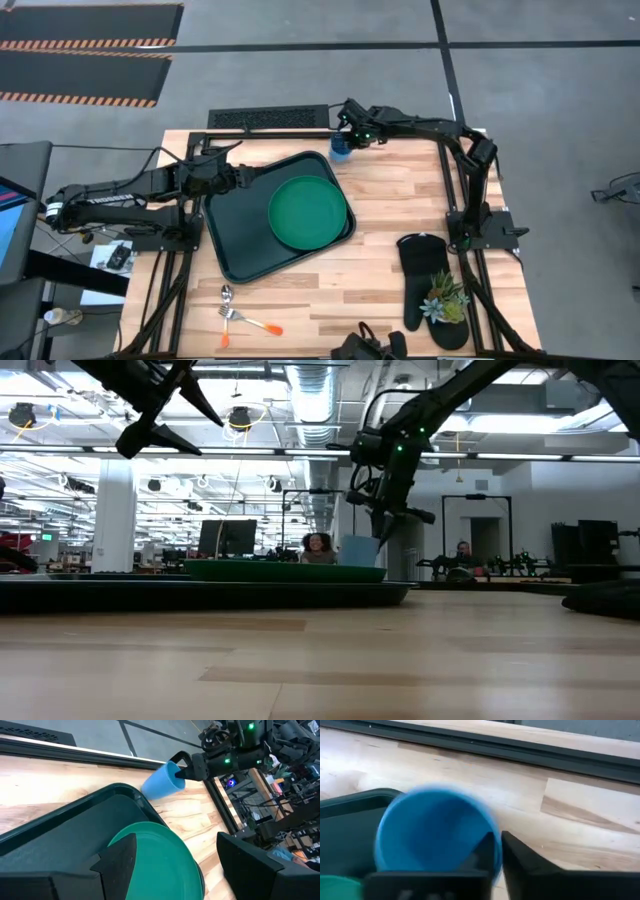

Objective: Pick and place plate/cup/fork/spoon on tray
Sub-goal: Put the blue cup on the top right of the black tray

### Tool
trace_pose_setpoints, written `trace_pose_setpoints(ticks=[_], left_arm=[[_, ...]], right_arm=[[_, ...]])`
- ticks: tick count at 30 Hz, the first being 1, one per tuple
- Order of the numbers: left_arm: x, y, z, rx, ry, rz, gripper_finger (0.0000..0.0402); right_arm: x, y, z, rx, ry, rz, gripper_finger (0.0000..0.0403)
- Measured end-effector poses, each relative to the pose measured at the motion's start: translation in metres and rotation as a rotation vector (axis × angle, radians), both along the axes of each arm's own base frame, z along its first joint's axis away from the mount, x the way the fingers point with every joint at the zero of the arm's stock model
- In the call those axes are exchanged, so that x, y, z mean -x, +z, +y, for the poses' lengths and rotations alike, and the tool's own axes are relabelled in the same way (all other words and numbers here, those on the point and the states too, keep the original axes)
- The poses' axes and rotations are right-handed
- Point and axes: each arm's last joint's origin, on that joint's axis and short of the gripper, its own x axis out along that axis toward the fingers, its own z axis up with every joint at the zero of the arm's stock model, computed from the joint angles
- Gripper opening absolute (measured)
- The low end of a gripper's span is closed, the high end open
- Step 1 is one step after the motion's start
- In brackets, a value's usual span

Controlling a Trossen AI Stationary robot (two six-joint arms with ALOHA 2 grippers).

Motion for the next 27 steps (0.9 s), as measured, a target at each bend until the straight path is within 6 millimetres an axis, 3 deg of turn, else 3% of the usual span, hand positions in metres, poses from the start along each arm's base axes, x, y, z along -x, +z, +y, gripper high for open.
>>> trace_pose_setpoints(ticks=[7,16,20,27], left_arm=[[0.0,0.0,0.0,0.001,0.001,-0.001,0.0261],[0.0,0.001,0.001,0.0,0.016,-0.012,0.026],[-0.004,0.003,0.009,-0.016,0.009,-0.035,0.0254],[-0.031,0.014,0.04,-0.056,-0.089,-0.095,0.0218]], right_arm=[[0.007,0.007,-0.002,-0.016,0.002,-0.007,0.0009],[0.021,0.077,0.01,0.111,0.028,-0.149,0.0005],[0.02,0.099,0.026,0.147,0.065,-0.203,0.0004],[0.005,0.101,0.051,0.149,0.159,-0.2,0.0007]])
